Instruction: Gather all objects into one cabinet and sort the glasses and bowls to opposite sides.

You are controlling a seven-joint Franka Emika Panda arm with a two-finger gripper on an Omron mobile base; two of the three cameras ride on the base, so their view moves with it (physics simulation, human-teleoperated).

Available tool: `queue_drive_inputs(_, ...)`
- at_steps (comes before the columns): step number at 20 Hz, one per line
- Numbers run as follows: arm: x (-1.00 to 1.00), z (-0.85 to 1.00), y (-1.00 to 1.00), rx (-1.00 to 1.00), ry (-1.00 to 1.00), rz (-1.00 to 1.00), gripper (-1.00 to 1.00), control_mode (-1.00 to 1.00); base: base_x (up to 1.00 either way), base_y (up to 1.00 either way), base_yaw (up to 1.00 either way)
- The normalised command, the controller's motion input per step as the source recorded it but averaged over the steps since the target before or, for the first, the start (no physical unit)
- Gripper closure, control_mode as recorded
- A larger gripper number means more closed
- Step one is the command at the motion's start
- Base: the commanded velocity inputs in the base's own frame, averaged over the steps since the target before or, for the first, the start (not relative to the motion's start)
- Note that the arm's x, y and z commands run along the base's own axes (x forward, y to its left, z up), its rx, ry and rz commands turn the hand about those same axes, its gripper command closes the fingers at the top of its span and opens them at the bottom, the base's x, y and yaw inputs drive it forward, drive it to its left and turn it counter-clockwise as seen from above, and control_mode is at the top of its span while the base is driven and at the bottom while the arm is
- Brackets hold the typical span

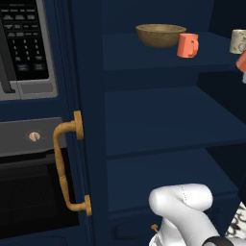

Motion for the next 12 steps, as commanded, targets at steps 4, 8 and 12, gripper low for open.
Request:
queue_drive_inputs(4, 0.35, 0.69, 0.05, -0.01, -0.04, 0.0, 1.0, -1.0, 0.0, 0.0, 0.0)
queue_drive_inputs(8, 0.08, 0.93, 0.0, -0.04, 0.03, 0.0, 1.0, -1.0, 0.0, 0.0, 0.0)
queue_drive_inputs(12, 0.01, 0.33, -0.07, -0.11, 0.17, 0.0, 1.0, -1.0, 0.0, 0.0, 0.0)
